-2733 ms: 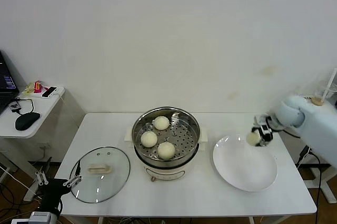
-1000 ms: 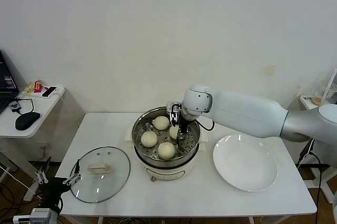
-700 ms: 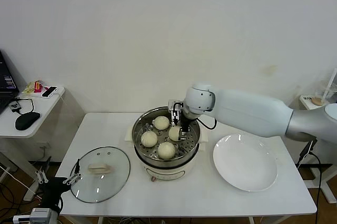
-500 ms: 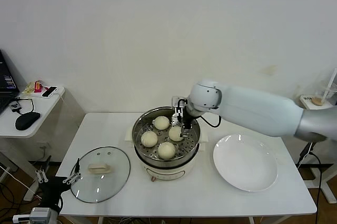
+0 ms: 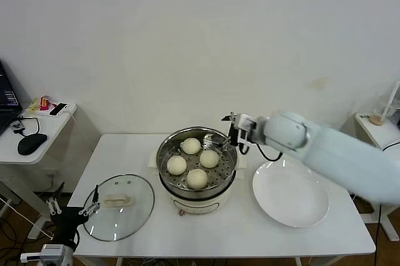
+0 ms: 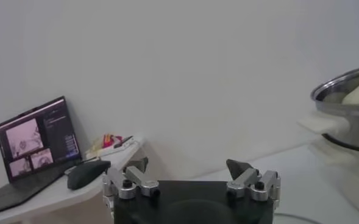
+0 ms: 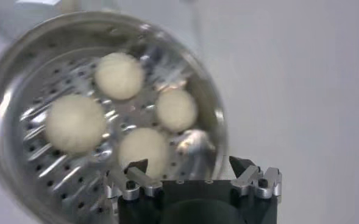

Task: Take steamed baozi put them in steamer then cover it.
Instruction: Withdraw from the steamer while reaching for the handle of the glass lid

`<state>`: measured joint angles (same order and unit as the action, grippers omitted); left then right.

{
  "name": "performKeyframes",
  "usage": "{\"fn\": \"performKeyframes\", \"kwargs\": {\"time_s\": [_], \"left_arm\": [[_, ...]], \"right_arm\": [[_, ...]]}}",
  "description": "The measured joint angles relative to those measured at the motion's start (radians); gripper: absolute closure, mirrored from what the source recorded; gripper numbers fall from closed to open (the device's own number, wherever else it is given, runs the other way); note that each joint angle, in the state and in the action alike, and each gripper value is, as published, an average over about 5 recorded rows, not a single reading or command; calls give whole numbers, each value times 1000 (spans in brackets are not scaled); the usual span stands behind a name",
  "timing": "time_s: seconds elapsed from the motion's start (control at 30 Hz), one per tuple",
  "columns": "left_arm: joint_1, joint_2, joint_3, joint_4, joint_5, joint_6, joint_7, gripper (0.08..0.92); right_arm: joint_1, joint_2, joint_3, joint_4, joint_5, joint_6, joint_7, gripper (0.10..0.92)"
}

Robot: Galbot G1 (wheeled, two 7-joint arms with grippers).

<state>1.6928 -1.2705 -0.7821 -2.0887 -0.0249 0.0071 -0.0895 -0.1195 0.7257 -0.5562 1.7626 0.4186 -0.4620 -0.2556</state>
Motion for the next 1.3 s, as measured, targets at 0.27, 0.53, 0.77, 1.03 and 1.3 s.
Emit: {"fn": "performKeyframes", "kwargs": {"time_s": [0.27,0.53,0.77,1.03,1.3], "left_arm": [[-17,1,32,34,44,-30,-16,177],[-30,25,43,89,257,-51,-52,177],[-8,63,28,141,615,-85,-56,177],[22,73,34,192,1004,-109,-76,177],[-10,78,57,248,1218,-115,-76,177]], "right_arm": [[-531,129,534,54,-127,288,78,203],[-999,358,1013,79,-184,500,55,203],[-1278,508,1299,95,-209,582,54,203],[-1400,602,1417,106,-227,625,55,203],[-1462,652,1466,109,-229,650,58,203]]}}
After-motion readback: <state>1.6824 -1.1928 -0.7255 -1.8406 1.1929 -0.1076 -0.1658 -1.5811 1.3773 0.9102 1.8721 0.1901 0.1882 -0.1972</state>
